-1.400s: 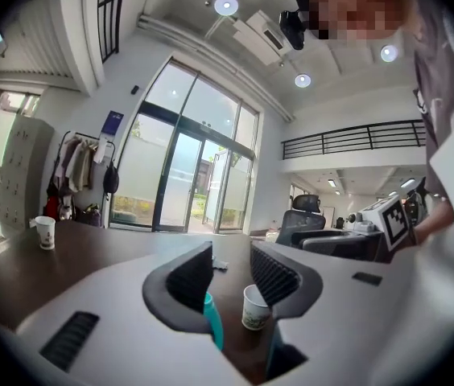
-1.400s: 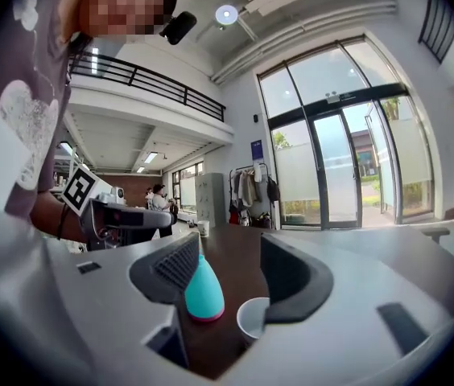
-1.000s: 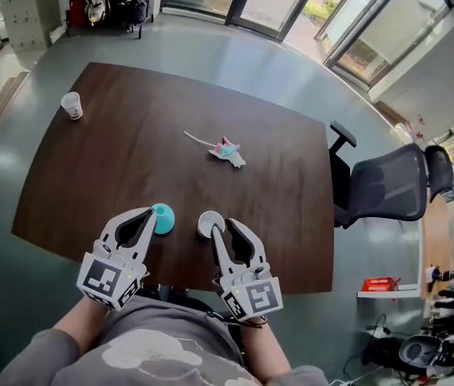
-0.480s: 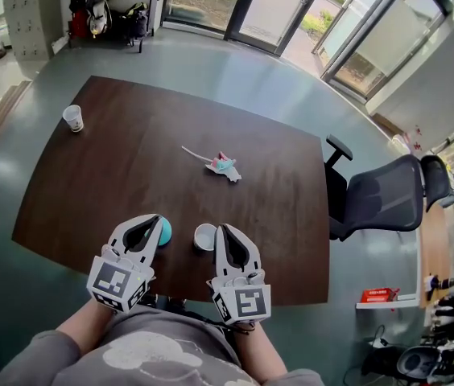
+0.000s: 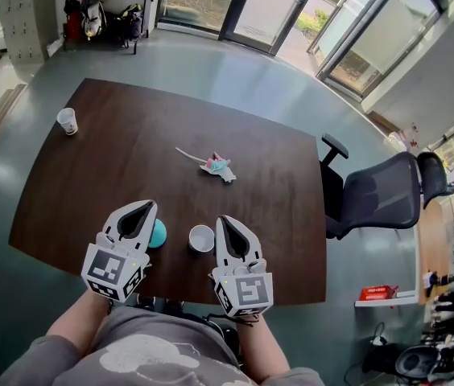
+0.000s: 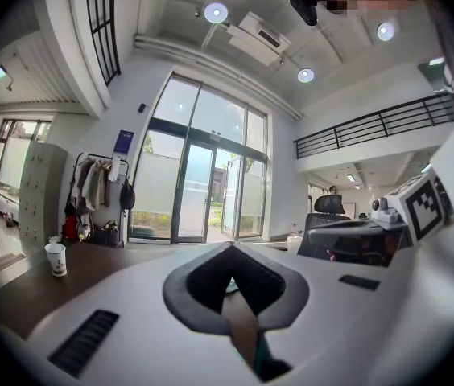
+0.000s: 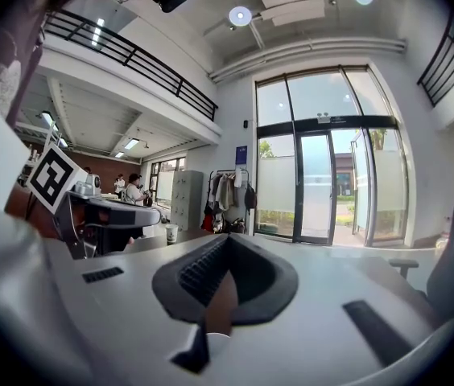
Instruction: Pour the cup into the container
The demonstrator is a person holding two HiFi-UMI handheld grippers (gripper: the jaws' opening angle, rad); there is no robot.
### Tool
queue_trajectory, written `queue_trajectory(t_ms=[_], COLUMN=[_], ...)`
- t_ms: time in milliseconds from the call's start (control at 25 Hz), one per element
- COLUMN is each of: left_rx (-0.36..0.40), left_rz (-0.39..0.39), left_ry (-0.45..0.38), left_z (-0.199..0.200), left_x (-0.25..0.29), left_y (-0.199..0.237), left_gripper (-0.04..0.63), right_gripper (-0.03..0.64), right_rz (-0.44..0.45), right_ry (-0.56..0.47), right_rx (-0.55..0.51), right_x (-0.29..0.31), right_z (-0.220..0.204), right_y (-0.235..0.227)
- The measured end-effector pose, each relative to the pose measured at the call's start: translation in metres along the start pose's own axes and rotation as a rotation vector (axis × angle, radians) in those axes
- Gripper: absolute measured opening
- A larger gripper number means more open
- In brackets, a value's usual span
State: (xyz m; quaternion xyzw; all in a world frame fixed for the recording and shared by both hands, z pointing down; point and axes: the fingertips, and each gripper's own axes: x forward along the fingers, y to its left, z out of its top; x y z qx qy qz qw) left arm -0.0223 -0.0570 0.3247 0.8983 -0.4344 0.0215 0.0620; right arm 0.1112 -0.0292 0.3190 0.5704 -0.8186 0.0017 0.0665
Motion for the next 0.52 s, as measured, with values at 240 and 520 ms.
queue_trajectory(t_ms=[240, 520], left_rx=[-0.004, -0.052], left_rz=[-0.006, -0.014], left_ry=[0.007, 0.008], left_z=[-0.002, -0.007], left_x=[0.007, 0.005], left_y=[-0.003, -0.005], left_gripper=[0.008, 0.008], right_gripper=[-0.014, -0.014], right_rz=[-0.011, -0.015], right_ry=[0.019, 0.021], right_rx=[0.027, 0.032], right_x=[-0.001, -0.001], right_z=[-0.009, -0.011], right_y=[-0.012, -0.014])
